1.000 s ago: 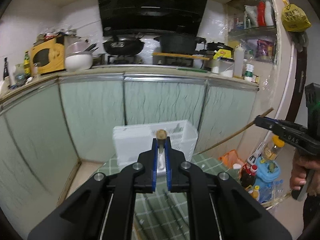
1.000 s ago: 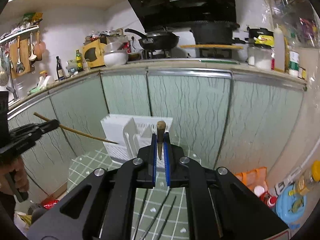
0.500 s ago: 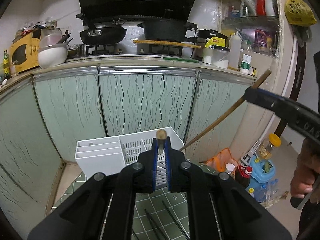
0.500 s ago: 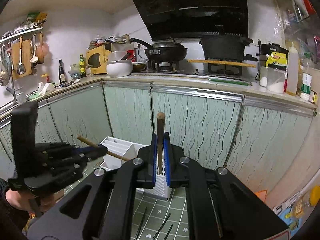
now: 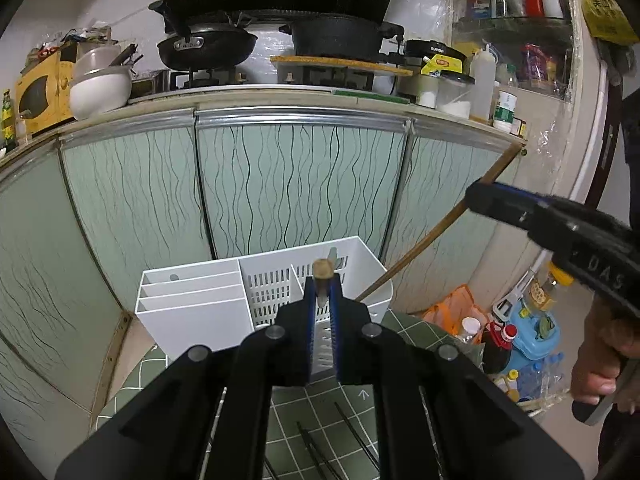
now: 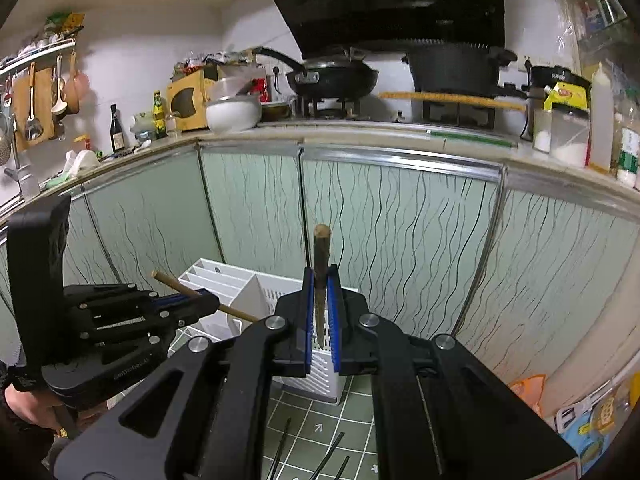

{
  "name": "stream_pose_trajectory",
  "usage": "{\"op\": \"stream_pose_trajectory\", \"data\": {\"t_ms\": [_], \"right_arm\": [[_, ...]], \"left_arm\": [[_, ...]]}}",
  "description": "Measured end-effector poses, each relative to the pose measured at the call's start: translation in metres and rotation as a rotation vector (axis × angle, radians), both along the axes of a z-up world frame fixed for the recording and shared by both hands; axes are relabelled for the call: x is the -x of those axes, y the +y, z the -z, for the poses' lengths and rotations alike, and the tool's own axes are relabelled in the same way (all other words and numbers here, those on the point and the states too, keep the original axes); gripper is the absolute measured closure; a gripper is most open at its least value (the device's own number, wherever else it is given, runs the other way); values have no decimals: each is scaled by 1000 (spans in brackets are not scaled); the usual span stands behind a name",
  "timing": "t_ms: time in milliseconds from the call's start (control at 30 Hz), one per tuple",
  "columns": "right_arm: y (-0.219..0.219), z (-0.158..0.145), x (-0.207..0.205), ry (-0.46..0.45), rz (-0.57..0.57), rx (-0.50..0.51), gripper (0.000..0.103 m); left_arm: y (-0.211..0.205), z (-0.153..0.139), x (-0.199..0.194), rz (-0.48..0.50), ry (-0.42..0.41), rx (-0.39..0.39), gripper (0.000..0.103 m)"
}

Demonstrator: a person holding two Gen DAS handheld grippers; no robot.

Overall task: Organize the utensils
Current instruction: 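Lower both chopsticks into the white utensil holder and open both tools, then withdraw both tools from the holder back over the chopsticks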

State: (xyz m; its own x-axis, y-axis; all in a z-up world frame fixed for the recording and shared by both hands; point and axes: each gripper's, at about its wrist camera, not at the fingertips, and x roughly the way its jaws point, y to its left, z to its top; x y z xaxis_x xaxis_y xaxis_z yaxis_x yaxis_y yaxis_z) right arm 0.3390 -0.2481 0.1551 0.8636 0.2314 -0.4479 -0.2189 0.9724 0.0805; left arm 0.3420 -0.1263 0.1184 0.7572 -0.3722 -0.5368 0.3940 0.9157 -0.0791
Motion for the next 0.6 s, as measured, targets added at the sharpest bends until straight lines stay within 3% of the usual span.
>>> {"op": "stream_pose_trajectory", "data": {"t_ms": [233, 267, 300, 367, 433, 467, 600], "right_arm": [[1, 21, -18, 62, 6, 19, 95], [0, 23, -20, 75, 5, 18, 81], [-1, 23, -20, 79, 1, 14, 51], [-3, 22, -15, 53, 20, 27, 16], [-5, 19, -10, 34, 35, 38, 11], [-7, 18, -7, 30, 44, 42, 7], [-12, 17, 7, 33, 60, 42, 7]], "left_arm": [[-2, 10, -15, 9, 6, 2, 96], [-2, 10, -15, 8, -5, -3, 91], [-2, 10, -15, 4, -10, -6, 82], [1, 6, -12, -31, -39, -14, 21], [7, 0, -7, -93, -94, -29, 7], [8, -1, -6, -98, -99, -28, 6], [19, -9, 1, -125, -97, -27, 5]]}}
